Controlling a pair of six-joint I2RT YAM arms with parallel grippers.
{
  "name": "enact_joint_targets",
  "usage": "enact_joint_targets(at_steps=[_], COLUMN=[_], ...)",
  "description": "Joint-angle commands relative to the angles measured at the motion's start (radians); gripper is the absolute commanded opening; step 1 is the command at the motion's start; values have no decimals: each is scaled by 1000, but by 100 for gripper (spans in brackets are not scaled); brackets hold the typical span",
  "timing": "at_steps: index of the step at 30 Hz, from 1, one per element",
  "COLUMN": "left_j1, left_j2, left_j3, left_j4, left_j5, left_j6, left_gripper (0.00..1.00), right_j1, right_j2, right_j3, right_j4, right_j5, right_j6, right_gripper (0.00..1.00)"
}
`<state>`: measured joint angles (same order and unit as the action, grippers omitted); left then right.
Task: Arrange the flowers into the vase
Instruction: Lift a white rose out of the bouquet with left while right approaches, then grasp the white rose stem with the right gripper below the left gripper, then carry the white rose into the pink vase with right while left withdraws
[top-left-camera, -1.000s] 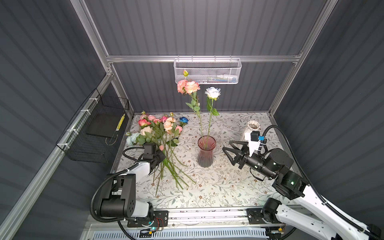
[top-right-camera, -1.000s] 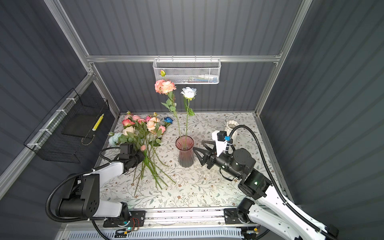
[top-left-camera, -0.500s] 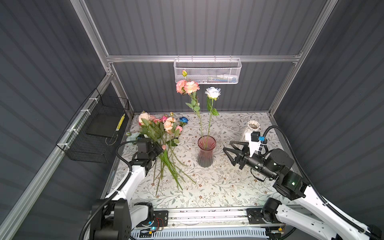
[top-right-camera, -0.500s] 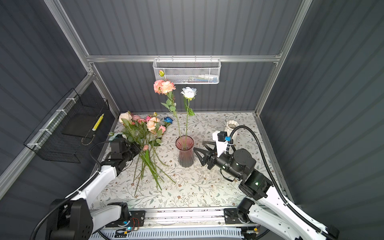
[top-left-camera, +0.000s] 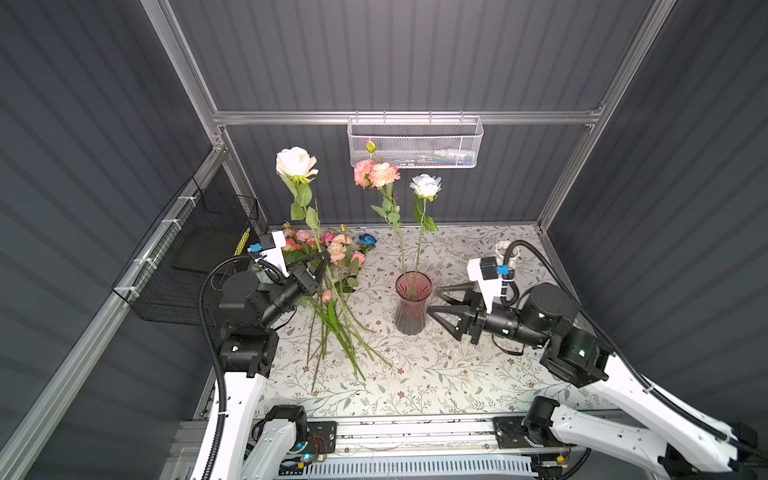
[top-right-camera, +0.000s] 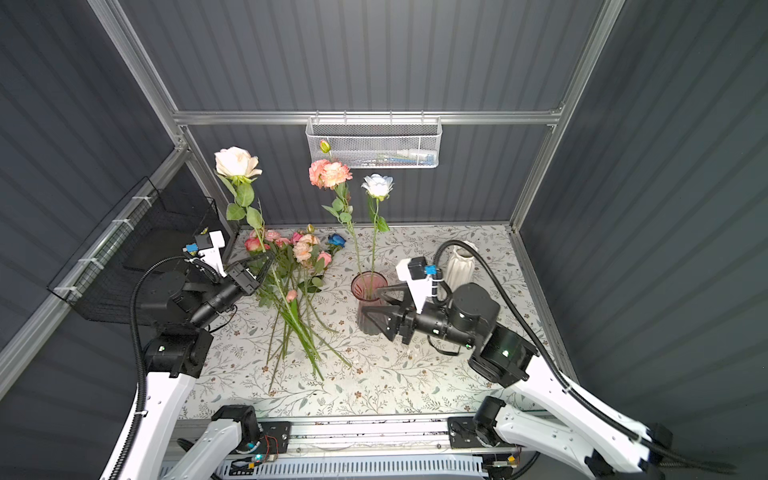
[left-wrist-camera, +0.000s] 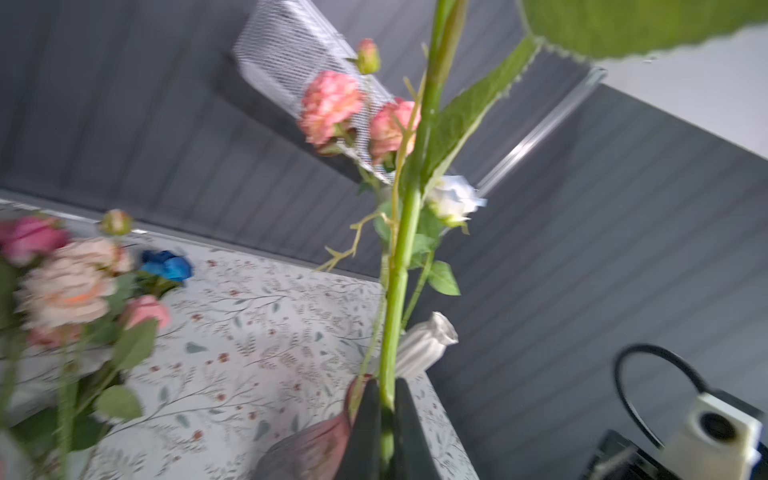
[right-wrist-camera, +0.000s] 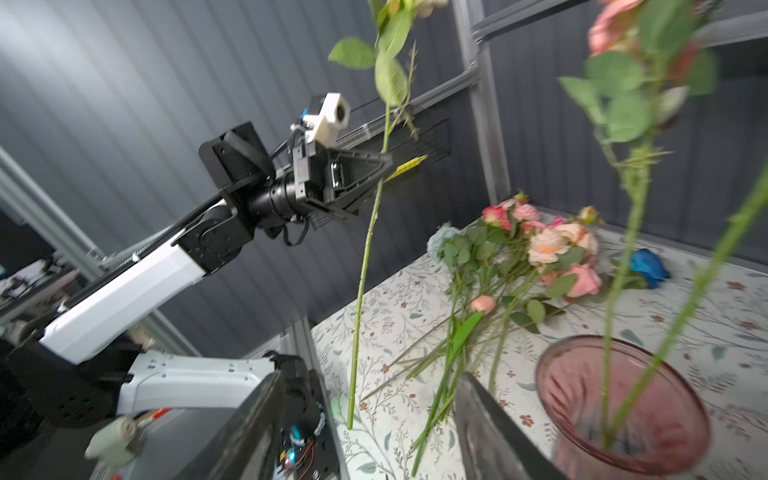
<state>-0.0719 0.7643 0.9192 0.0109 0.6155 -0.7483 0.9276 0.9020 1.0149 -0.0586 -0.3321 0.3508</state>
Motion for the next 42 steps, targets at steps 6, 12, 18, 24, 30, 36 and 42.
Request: enact_joint_targets(at_steps=[6, 12, 18, 24, 30, 36, 42], left_j1=[3, 0, -3, -5, -5, -6, -6], left_j2=[-61, -81, -87, -96, -117, -161, -155], left_j3=[40, 44, 29, 16, 4, -41, -132], left_j4=[192, 204, 199, 194, 144, 83, 118], left_j5=[276, 304, 300, 270, 180, 44, 1], left_j6=[-106, -124, -123, -125, -89, -33, -64], left_gripper=[0, 0, 0, 33, 90, 100, 100], right_j1=[171, 186, 188, 186, 161, 111, 27], right_j2=[409, 602, 678, 645, 469, 198, 87], right_j3=[384, 586, 645, 570, 364, 155, 69], right_j4=[-182, -210, -133, -25, 81, 95, 180], right_j5=[-32, -71, -146, -126, 4, 272, 459], right_j6=[-125, -129, -86, -64, -62, -161, -321], right_gripper=[67, 64, 41, 3, 0, 0, 0])
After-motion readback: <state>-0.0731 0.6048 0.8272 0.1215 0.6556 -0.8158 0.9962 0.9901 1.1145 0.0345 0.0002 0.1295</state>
